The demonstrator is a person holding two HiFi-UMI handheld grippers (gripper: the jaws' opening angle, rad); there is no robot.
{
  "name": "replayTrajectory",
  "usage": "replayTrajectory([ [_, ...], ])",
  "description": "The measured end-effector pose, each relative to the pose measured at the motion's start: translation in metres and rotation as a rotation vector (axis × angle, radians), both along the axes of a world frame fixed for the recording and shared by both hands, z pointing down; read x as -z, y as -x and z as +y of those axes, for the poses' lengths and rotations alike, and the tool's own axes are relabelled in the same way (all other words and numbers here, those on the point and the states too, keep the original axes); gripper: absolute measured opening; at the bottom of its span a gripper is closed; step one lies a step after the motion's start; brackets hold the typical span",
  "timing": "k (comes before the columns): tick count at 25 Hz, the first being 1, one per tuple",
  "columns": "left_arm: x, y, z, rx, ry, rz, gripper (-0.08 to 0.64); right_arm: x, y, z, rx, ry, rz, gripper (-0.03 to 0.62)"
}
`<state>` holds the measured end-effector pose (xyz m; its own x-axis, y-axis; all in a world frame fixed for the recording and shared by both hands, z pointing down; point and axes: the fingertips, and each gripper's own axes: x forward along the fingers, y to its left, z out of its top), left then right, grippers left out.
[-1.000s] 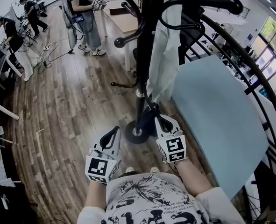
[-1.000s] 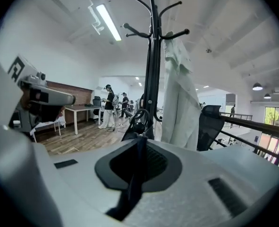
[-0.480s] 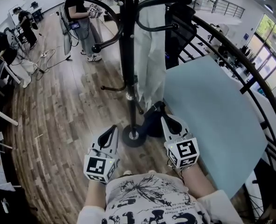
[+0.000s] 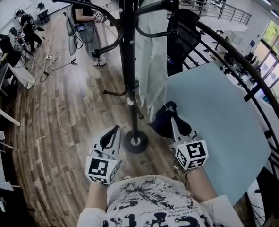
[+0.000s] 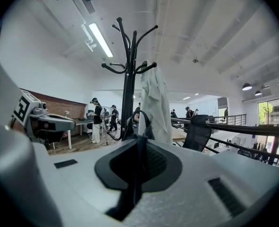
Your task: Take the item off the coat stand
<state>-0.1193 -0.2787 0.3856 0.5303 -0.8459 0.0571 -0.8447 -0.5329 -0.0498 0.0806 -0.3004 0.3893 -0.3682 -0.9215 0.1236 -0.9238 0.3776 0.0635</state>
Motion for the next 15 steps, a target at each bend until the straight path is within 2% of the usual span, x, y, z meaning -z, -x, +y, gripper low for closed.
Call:
replayTrajectory([
  [15, 0.01, -0.008, 0.0, 0.026, -0.015, -0.001, 0.005, 0.001, -0.001, -0.002, 0.039, -0.012, -0.016, -0.003],
])
